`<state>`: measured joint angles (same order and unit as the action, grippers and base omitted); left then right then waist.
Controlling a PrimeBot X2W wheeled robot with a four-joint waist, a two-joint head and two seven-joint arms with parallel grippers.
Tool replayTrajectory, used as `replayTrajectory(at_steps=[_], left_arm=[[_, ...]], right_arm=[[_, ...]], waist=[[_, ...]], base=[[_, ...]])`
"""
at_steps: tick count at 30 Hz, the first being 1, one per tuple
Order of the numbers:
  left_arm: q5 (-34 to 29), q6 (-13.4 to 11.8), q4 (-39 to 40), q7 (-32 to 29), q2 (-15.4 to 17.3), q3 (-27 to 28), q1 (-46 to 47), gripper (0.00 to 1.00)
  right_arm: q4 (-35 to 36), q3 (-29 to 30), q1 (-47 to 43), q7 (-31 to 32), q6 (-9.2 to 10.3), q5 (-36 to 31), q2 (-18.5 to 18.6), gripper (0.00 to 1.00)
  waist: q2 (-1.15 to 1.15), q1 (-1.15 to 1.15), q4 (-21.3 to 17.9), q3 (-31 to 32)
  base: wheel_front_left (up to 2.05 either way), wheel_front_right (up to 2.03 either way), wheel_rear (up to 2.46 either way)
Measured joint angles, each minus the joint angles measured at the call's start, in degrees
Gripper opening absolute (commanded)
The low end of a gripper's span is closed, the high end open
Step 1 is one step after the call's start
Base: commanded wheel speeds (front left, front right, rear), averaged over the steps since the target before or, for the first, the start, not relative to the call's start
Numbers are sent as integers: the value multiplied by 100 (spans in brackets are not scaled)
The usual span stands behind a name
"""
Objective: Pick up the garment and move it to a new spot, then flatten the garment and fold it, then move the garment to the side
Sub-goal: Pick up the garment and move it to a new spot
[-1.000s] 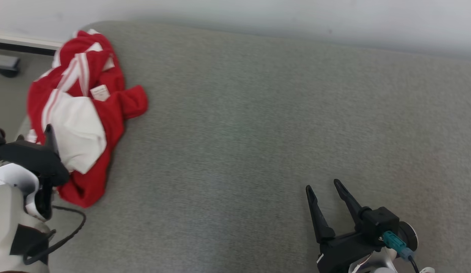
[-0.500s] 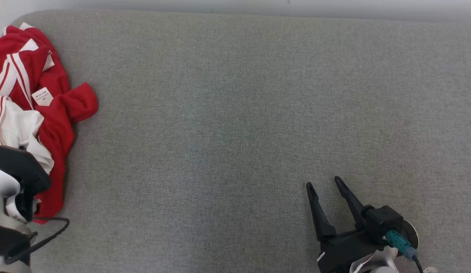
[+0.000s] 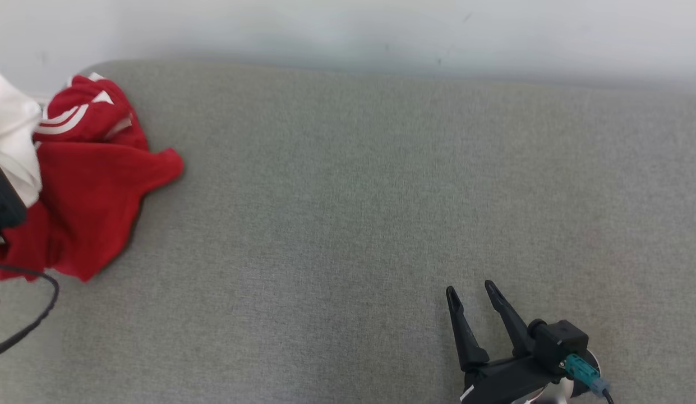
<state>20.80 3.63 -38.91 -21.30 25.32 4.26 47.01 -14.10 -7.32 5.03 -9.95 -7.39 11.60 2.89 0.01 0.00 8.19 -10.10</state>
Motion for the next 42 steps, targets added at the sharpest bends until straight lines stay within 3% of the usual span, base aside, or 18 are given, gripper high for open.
replayTrajectory(at_steps=[5,12,23,33,42], left_arm=[[-4,92,877,-442,94,-175,154,0],[-1,194,1785,-817,-38,-579,446,0],[379,293,2499,-793,-896,-1255,660,0],[669,292,2499,-305,-1528,-1571,-222,0],[427,292,1189,124,-1836,-2218,-1149,0]], right_arm=[[-259,-33,-1,-179,0,208,1,100],[-546,-11,-24,-323,0,314,1,100],[-761,33,-16,-421,0,282,-1,100],[-628,132,0,-360,0,170,1,100],[-467,49,90,-310,0,179,3,100]], waist=[[0,0,14,354],[-1,-1,-139,684],[-1,-1,-987,919],[0,0,-1957,932],[0,0,-2580,737]], base=[[0,0,0],[0,0,0],[0,0,0],[0,0,0],[0,0,0]])
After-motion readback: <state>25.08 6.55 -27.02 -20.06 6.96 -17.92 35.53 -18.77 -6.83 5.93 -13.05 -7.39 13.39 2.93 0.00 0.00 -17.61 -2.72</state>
